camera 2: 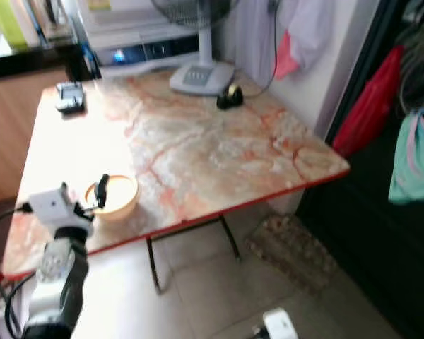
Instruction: Restocking fridge
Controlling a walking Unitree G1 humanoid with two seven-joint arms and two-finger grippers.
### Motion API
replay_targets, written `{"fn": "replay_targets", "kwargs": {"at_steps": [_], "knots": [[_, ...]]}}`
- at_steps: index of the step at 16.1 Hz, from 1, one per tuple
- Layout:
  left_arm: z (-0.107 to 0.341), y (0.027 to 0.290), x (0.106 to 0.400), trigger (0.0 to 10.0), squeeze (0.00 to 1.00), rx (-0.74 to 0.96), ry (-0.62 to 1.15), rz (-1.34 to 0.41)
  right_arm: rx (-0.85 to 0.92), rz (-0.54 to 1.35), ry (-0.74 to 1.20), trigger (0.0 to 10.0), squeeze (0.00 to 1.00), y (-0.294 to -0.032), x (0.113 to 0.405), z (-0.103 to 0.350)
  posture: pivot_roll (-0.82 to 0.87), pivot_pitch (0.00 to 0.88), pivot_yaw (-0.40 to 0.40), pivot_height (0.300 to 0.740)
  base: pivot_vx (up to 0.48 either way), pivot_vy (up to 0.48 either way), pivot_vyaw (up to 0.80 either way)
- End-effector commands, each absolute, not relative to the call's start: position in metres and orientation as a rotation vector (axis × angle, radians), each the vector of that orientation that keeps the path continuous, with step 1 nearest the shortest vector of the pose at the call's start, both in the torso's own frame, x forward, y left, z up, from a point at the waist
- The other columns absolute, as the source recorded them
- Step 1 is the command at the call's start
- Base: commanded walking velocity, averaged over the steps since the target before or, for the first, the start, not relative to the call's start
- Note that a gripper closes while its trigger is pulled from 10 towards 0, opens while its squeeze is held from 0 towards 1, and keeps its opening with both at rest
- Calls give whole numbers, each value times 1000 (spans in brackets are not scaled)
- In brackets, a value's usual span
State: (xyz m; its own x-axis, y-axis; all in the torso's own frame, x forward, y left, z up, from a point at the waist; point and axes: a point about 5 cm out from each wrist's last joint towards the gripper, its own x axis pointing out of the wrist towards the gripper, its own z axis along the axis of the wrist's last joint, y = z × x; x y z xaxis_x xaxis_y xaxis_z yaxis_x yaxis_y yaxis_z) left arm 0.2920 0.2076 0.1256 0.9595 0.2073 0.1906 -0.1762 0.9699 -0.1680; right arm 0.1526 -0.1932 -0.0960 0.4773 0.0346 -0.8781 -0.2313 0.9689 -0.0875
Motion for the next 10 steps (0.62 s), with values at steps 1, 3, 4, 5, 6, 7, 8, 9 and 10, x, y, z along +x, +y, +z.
{"fn": "replay_targets", "kwargs": {"at_steps": [1,3,4,5,6,7,8,9,10], "knots": [[126,224,288,10000,0,-158,-203,249,-203,176,1067,10000,0,-189,153,-97,-20,0,-13,740,0,0,0],[127,230,289,10000,0,-158,-190,248,-204,177,1066,10000,0,-189,153,-96,-17,0,-14,740,0,0,0],[128,229,290,10000,0,-130,-188,232,-203,176,1066,10000,0,-189,153,-96,-17,0,-13,740,0,0,0],[129,223,290,10000,0,-79,-189,207,-204,176,1066,10000,0,-189,153,-96,-18,0,-15,740,0,0,0],[128,213,290,10000,0,-51,-188,181,-209,182,1066,10000,0,-189,154,-96,-21,0,-15,740,0,0,0],[127,211,291,10000,0,-59,-187,181,-211,185,1065,10000,0,-189,154,-96,-24,0,-12,740,0,0,0],[127,208,292,10000,0,-52,-182,167,-214,188,1063,10000,0,-189,154,-96,-25,0,-12,740,0,0,644],[126,206,294,10000,0,-29,-177,149,-219,191,1065,10000,0,-189,154,-96,-24,0,-11,740,0,0,538],[127,207,295,10000,0,-32,-178,152,-220,191,1067,10000,0,-188,154,-96,-25,0,-10,740,0,0,506]]}}
